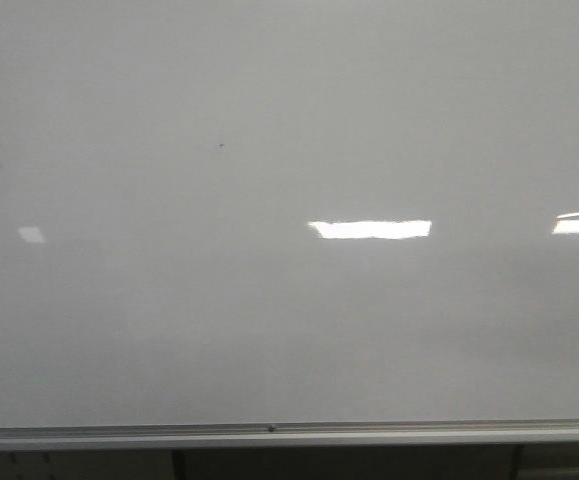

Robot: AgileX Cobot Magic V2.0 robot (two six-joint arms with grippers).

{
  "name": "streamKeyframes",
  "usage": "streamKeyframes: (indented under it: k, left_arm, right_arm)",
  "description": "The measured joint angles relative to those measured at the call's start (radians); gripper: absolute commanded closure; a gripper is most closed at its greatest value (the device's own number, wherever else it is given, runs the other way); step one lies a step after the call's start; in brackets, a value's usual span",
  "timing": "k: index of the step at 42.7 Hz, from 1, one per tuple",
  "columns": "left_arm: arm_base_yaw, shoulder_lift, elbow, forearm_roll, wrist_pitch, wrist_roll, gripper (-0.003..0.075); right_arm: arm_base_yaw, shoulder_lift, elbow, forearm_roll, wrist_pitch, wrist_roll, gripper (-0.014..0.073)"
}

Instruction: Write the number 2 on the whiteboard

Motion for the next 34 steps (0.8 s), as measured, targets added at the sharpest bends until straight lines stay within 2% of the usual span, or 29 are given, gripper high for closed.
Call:
streamKeyframes:
  k: [5, 9, 14, 18, 23, 27, 31, 34]
  left_arm:
    - [0.0, 0.0, -0.004, 0.0, -0.103, 0.0, 0.0739]
    - [0.0, 0.0, -0.042, 0.0, -0.088, 0.0, 0.0739]
    - [0.0, 0.019, -0.155, 0.004, 0.007, 0.0, 0.0739]
    - [0.0, 0.094, -0.27, 0.034, 0.136, 0.0, 0.0739]
    - [0.0, 0.222, -0.384, 0.083, 0.291, 0.0, 0.074]
    - [0.0, 0.312, -0.429, 0.099, 0.337, 0.0, 0.0738]
    - [0.0, 0.365, -0.451, 0.117, 0.347, 0.0, 0.0706]
    - [0.0, 0.377, -0.458, 0.124, 0.347, 0.0, 0.0596]
  right_arm:
    - [0.0, 0.0, -0.1, 0.014, 0.043, 0.0, 0.0656]
    - [0.0, 0.005, -0.201, 0.032, 0.112, 0.0, 0.0656]
    - [0.0, 0.072, -0.342, 0.052, 0.197, 0.015, 0.0656]
    - [0.0, 0.172, -0.438, 0.063, 0.251, 0.02, 0.0655]
    - [0.0, 0.302, -0.52, 0.069, 0.277, 0.021, 0.0655]
    - [0.0, 0.364, -0.55, 0.072, 0.283, 0.022, 0.0648]
    - [0.0, 0.391, -0.554, 0.073, 0.283, 0.022, 0.058]
    - [0.0, 0.396, -0.554, 0.073, 0.284, 0.024, 0.0468]
